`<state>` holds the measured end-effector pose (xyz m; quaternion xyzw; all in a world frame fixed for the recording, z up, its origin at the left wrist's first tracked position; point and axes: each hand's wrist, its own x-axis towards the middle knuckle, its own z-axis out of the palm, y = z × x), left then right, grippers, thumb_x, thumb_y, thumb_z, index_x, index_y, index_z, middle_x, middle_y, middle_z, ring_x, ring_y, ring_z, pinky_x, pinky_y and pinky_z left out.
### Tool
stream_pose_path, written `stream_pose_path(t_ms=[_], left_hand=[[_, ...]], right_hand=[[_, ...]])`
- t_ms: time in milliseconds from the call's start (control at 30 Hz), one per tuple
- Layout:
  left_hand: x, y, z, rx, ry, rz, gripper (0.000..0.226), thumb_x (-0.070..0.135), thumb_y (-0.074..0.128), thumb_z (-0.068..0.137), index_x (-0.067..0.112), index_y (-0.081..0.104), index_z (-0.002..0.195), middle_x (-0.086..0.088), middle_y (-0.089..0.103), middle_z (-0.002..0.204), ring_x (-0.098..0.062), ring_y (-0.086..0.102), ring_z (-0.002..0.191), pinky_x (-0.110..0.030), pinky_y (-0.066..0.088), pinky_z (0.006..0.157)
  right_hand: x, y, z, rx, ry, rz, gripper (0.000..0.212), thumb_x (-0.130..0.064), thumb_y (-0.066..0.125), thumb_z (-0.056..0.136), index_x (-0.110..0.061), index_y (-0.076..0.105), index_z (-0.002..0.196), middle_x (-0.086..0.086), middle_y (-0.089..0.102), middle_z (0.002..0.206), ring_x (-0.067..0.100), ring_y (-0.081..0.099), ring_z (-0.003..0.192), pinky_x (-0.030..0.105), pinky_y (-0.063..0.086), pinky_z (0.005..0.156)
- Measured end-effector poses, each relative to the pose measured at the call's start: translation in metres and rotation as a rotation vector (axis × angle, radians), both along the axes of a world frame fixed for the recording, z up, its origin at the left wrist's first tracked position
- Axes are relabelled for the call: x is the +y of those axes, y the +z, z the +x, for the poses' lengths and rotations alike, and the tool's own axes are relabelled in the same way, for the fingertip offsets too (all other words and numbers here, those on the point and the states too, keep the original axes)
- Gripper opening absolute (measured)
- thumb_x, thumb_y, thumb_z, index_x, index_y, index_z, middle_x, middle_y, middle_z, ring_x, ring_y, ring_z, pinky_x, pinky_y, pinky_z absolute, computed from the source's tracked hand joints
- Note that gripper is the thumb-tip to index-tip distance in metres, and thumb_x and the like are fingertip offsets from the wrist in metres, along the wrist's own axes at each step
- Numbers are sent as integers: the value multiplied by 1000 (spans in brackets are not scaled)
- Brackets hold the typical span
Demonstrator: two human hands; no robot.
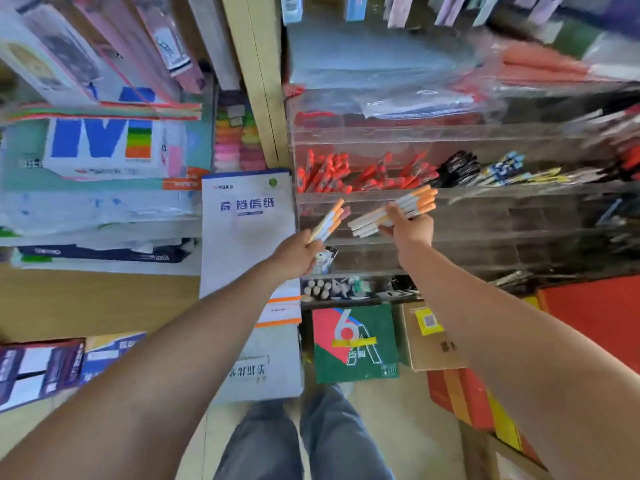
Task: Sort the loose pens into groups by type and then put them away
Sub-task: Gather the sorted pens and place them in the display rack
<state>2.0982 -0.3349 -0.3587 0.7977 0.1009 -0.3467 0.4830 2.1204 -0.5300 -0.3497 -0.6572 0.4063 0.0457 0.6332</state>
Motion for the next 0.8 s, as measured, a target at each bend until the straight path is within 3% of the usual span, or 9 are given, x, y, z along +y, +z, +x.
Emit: stream_pose_path(t_ms=[100,233,400,467,500,567,667,733,800], left_hand=[[1,-7,0,31,29,0,28,20,41,102,3,46,124,-5,46,65,-14,41,50,-21,35,45],[-1,-12,1,53,67,-10,30,19,42,102,7,46,130,-3,49,69,-9,45,49,-14,36,39],[-4,-11,2,70,53,-5,33,20,42,102,8,44,133,-7,50,73,-12,46,55,-12,38,39],[-4,-10,3,78,39,-6,33,21,42,102,7,44,131,-7,50,73,-13,46,55,-15,40,42],[-4,-9,4,76,26,-10,30,22,41,102,7,45,129,-7,51,73,-14,47,56,-18,41,45],[-5,-6,5,70,3,-21,25,23,40,103,6,48,119,-8,53,70,-17,48,57,-25,43,51],[-8,1,6,77,-18,-35,22,24,38,104,7,48,111,-7,51,67,-18,47,56,-26,42,52],[-12,7,6,89,-45,-44,22,24,37,104,7,48,111,-7,51,68,-18,47,57,-26,42,52],[-17,13,6,95,-68,-60,24,25,37,104,7,49,115,-6,51,69,-18,48,57,-27,42,52]], right_hand=[[0,-13,8,17,-23,19,13,-24,69,88,-15,63,81,1,68,89,15,70,75,11,46,45],[1,-29,13,96,16,41,15,-25,67,89,-19,60,78,-5,65,81,13,68,70,14,48,50],[-3,-45,16,190,103,45,14,-25,63,92,-17,60,81,-2,67,82,15,69,82,29,55,80],[-5,-45,17,177,148,59,7,-19,59,94,-17,64,97,-2,66,88,13,67,81,32,54,91],[-6,-45,17,161,172,63,18,-16,58,94,-17,64,111,-3,65,90,12,65,78,32,53,92],[-7,-39,16,147,192,54,39,-13,59,93,-15,53,132,2,63,106,14,64,81,33,54,92],[-9,-31,14,153,150,-109,49,-19,65,88,-12,47,133,7,58,120,22,61,100,33,54,90],[-12,-25,9,127,107,-196,43,-25,67,86,-12,50,124,5,59,112,18,59,94,28,50,79],[-14,-18,1,94,156,-63,35,-34,67,86,-11,57,111,1,60,88,11,54,70,23,44,61]])
